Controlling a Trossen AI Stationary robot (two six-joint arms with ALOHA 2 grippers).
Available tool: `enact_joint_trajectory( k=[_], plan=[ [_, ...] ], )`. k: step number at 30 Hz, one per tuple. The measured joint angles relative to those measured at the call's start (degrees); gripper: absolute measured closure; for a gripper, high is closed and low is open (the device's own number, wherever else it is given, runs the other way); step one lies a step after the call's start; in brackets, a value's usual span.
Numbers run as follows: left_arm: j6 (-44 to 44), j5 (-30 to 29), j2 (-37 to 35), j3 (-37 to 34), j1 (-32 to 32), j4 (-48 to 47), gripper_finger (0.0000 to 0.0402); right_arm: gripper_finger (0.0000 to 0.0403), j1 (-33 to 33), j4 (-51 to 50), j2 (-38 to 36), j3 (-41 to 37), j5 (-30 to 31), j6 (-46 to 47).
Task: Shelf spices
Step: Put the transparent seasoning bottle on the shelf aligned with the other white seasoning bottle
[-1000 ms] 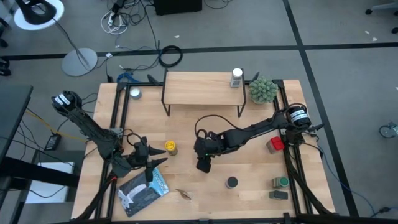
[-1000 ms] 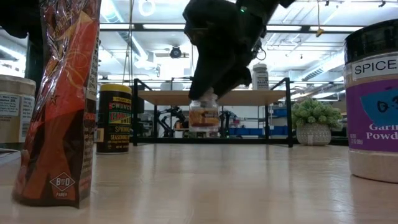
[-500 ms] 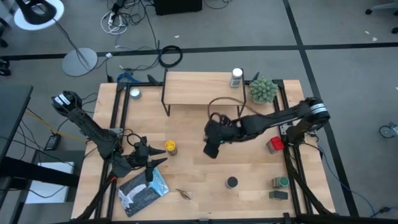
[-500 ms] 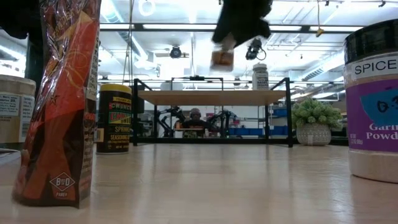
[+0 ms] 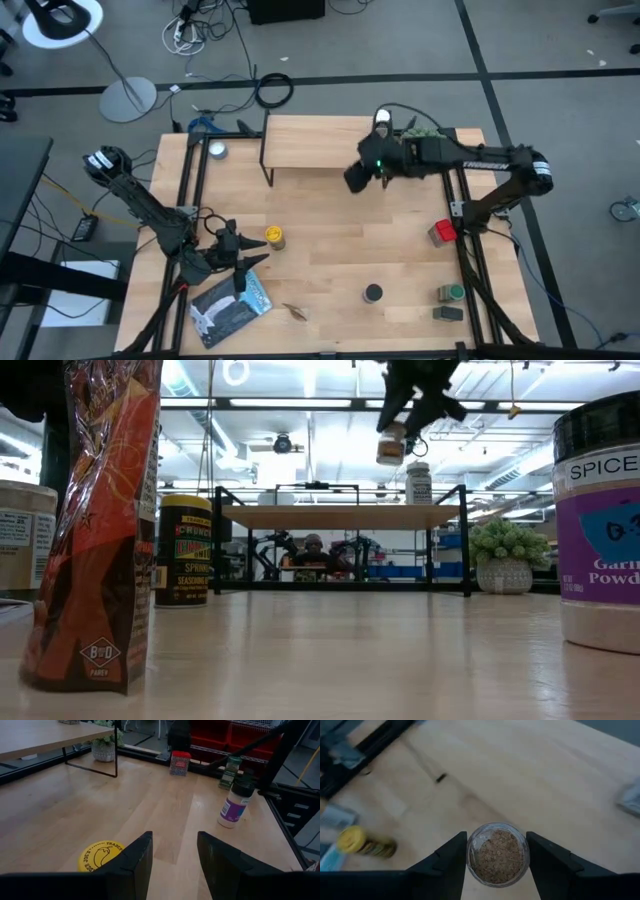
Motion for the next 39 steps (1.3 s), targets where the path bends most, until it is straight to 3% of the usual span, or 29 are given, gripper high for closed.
enact_joint_trajectory(
  k=[12,26,39],
  plan=[
    [0.0,0.94,0.0,0.0,-0.02,-0.09,0.0241,0.0215,-12.88,-5.07,-0.4,-0.02,-7.34,-3.9],
    [0.0,1.08,0.0,0.02,0.0,-0.63,0.0241,0.0215,-18.27,-5.9,-2.92,-2.77,-10.14,-7.99],
    [0.02,1.07,0.0,0.01,0.0,-0.61,0.0241,0.0215,-23.26,0.04,-3.16,-7.21,-14.52,-8.88]
  ],
)
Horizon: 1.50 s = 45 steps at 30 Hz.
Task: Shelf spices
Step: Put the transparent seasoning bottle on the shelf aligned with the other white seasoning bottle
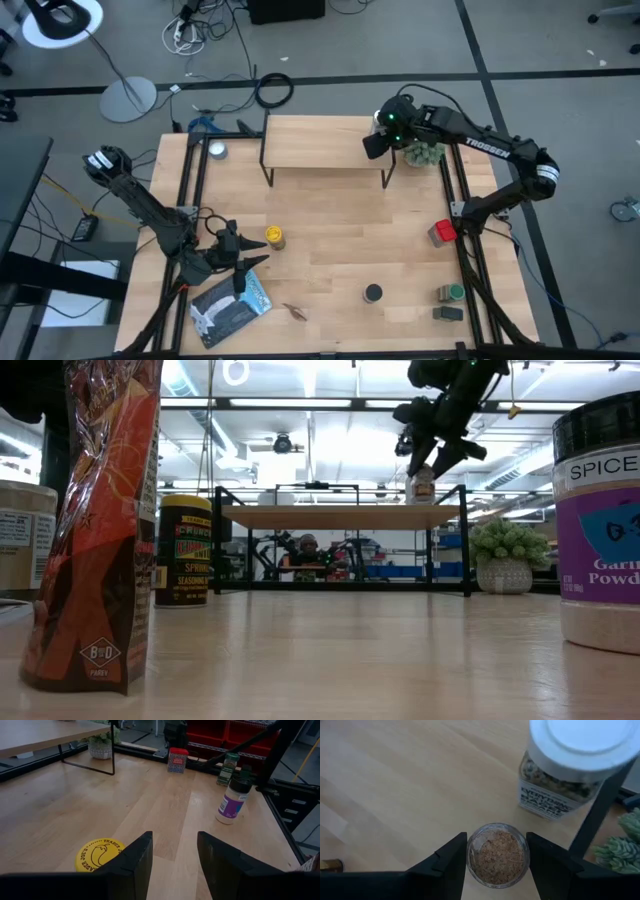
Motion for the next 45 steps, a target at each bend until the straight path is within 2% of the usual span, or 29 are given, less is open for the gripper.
enact_joint_trajectory(
  k=[15,29,45],
  plan=[
    [0.18,-0.02,0.0,0.01,0.0,0.02,0.0241,0.0215,-0.35,-1.23,0.0,-0.33,0.78,-1.49],
    [0.09,-0.02,0.0,0.01,0.0,0.02,0.0241,0.0189,-0.34,3.43,0.07,-3.56,0.64,-0.36],
    [0.01,-0.02,0.0,-0.01,0.0,0.04,0.0241,0.0186,-0.35,3.07,-0.32,-3.56,0.28,0.34]
  ],
)
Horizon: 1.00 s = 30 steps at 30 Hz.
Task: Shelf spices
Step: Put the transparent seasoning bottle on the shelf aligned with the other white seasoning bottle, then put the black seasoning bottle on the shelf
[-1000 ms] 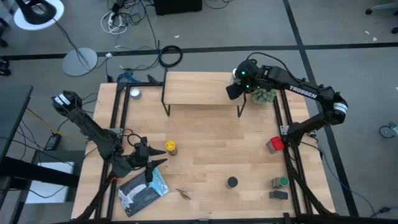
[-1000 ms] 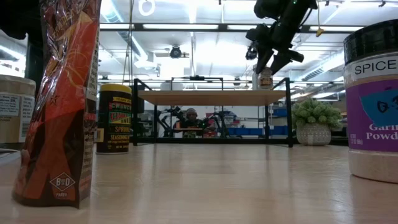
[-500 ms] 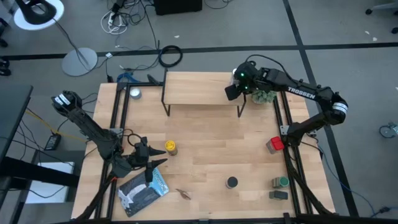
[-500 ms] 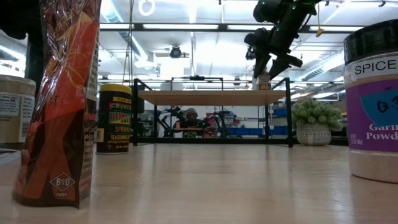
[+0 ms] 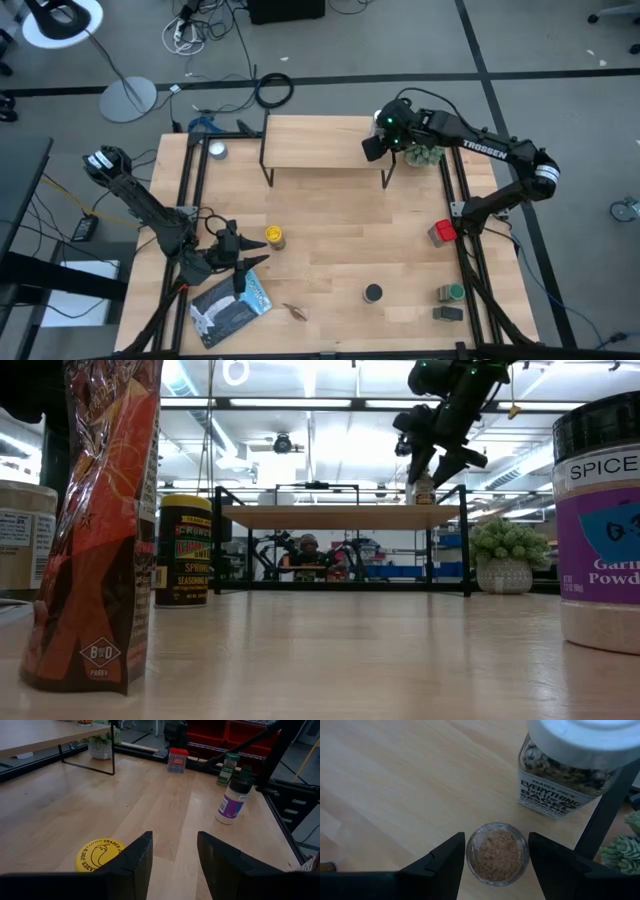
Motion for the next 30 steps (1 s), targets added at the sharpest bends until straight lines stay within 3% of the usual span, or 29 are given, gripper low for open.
enact_joint_trajectory(
  k=[10,15,22,30],
  plan=[
    [-0.01,0.0,0.0,0.0,-0.01,0.0,0.0241,0.0184,0.1,-0.91,-6.04,0.0,1.03,-0.31],
    [0.03,0.0,0.0,0.0,-0.02,0.0,0.0241,0.0185,3.96,-3.07,-10.89,0.0,0.92,-0.07],
    [0.08,0.0,0.0,0.0,0.0,0.0,0.0241,0.0186,17.15,-8.03,-15.9,0.0,7.88,6.87],
    [0.02,0.46,0.0,0.02,0.0,0.0,0.0241,0.0186,36.64,-10.7,-14.83,0.0,15.72,17.74]
  ],
)
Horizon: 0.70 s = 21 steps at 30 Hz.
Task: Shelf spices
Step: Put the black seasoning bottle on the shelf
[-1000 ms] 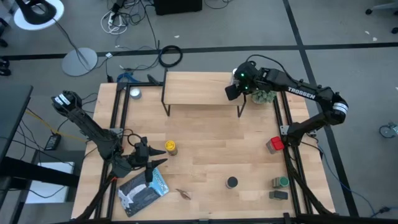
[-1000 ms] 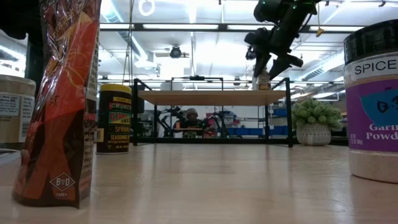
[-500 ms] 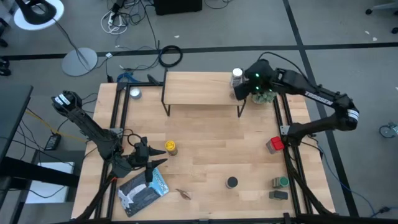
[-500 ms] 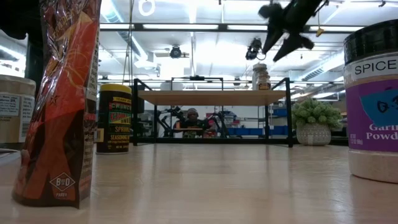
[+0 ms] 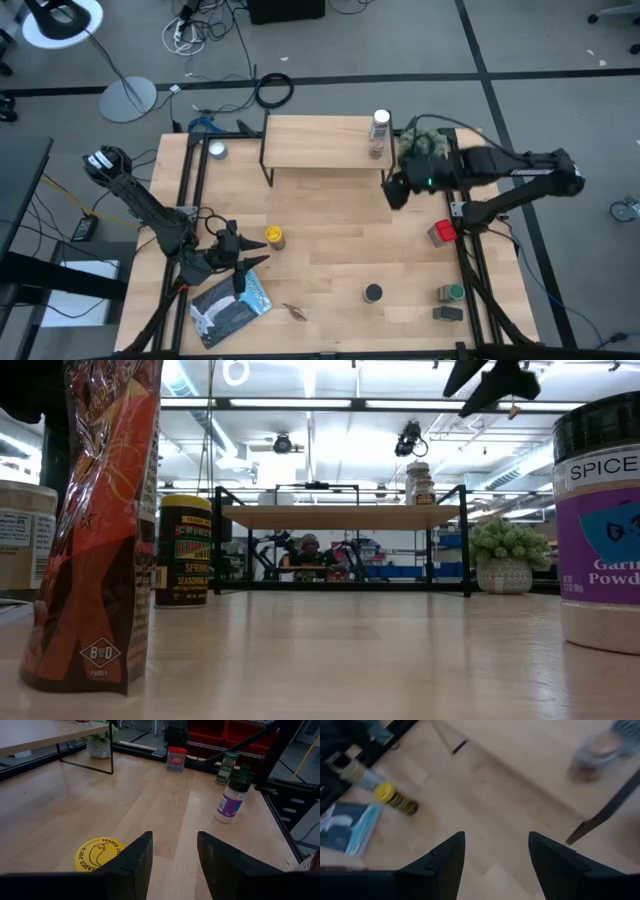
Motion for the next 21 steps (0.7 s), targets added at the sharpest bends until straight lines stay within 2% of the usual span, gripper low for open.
enact_joint_trajectory(
  k=[6,11,17,21],
  plan=[
    [0.02,0.0,0.0,0.0,-0.01,0.01,0.0241,0.0186,12.29,-0.07,4.09,0.02,8.31,6.46],
    [-0.29,0.0,0.0,-0.02,0.0,0.07,0.0241,0.0186,18.58,0.12,10.28,0.02,12.87,10.1],
    [-0.41,-0.01,0.0,0.0,0.0,0.97,0.0241,0.0186,20.5,4.28,19.75,0.02,12.75,11.25],
    [-0.22,-0.01,0.0,0.0,0.0,1.11,0.0241,0.0186,18.87,12.71,25.77,0.02,7.85,5.07]
  ],
)
